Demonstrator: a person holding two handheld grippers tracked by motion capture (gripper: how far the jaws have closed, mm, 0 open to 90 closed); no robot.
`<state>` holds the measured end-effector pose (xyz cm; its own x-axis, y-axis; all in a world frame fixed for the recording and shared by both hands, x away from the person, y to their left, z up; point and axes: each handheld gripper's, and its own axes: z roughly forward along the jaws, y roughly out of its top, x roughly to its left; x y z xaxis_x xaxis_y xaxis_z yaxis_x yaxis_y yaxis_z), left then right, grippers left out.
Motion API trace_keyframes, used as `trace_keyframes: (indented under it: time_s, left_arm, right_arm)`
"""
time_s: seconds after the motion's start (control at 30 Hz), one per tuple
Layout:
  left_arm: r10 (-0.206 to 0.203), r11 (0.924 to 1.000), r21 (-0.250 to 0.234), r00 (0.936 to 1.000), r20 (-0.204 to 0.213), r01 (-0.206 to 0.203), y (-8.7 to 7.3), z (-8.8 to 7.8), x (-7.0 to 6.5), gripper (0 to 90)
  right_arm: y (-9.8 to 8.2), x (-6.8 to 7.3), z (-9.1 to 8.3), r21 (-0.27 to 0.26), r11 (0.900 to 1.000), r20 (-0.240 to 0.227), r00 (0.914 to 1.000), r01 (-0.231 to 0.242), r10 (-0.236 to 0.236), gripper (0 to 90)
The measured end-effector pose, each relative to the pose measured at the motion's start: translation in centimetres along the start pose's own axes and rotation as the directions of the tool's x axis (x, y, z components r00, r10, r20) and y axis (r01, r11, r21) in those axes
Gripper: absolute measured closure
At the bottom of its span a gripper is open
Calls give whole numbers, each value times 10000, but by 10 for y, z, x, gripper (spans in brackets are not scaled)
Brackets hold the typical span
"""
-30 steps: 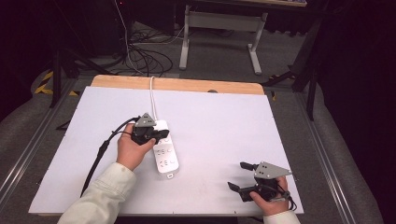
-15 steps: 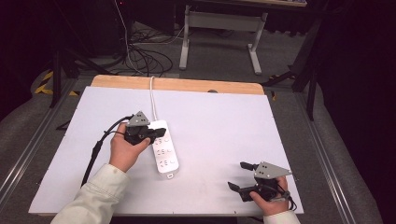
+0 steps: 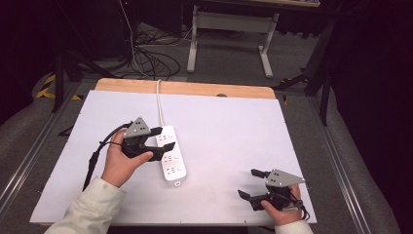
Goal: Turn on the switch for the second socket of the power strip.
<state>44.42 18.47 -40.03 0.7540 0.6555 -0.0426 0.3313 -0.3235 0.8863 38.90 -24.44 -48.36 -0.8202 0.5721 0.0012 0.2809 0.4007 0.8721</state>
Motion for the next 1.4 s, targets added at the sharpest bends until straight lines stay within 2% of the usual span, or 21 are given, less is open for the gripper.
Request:
trace_keyframes:
  time_s: [0.13, 0.2, 0.23, 0.3, 0.37, 0.43, 0.53, 0.63, 0.7, 0.97, 1.07, 1.1, 1.17, 1.23, 1.4]
  left_arm:
    - [95, 9999, -71, 10000, -7, -95, 0, -10, -4, 210]
    - [51, 9995, -311, 10000, -6, -51, -1, -21, -6, 184]
    - [51, 9995, -311, 10000, -6, -51, -1, -21, -6, 170]
    - [-49, 9988, -482, 10000, -20, 48, -2, -28, -6, 162]
    - [-15, 9986, -520, 9997, -261, 1, -6, -38, -7, 161]
    - [-6, 9984, -564, 9996, -283, -10, -8, -41, -7, 161]
    - [88, 9980, -626, 9996, -276, -106, -16, -51, -5, 150]
    - [27, 9976, -687, 10000, -71, -32, -28, -62, -3, 128]
    - [63, 9977, -671, 10000, -59, -67, -30, -64, -2, 126]
    - [643, 9960, -599, 9977, -234, -656, -53, -73, 0, 104]
    - [653, 9944, -824, 9977, -205, -667, -63, -77, 1, 98]
    - [790, 9940, -730, 9964, -310, -811, -69, -79, 1, 99]
    - [785, 9947, -631, 9961, -412, -810, -73, -80, 1, 99]
    - [658, 9962, -527, 9962, -577, -689, -80, -81, 1, 108]
    - [-187, 9985, -522, 9988, -450, 163, -101, -84, 4, 109]
  right_arm:
    - [0, 0, 0, 9, 10000, -6, 10000, 10, -10, 137]
    - [0, 0, 0, 22, 10000, -5, 10000, 6, -6, 138]
    - [0, 0, 0, 23, 10000, -5, 10000, 1, -1, 137]
    - [0, 0, 0, 11, 10000, 3, 10000, -2, 2, 137]
    - [0, 0, 0, 2, 10000, 6, 10000, -3, 3, 137]
    - [0, 0, 0, 5, 10000, 21, 10000, -17, 17, 137]
    - [0, 0, 0, 4, 10000, 17, 10000, -15, 15, 137]
    - [0, 1, 0, -9, 10000, 19, 10000, -21, 21, 137]
    - [0, 0, -1, -18, 10000, 23, 10000, -25, 25, 137]
    - [0, 0, -1, -65, 10000, 24, 10000, -33, 33, 137]
    - [0, 0, -2, -75, 10000, 14, 10000, -29, 29, 136]
    - [1, 0, -2, -139, 9999, -3, 10000, -39, 39, 136]
    - [1, 0, -2, -174, 9998, -9, 10000, -43, 43, 136]
    - [1, 0, -3, -211, 9998, -19, 10000, -70, 70, 136]
    - [1, 0, -3, -242, 9997, -42, 9999, -106, 105, 136]
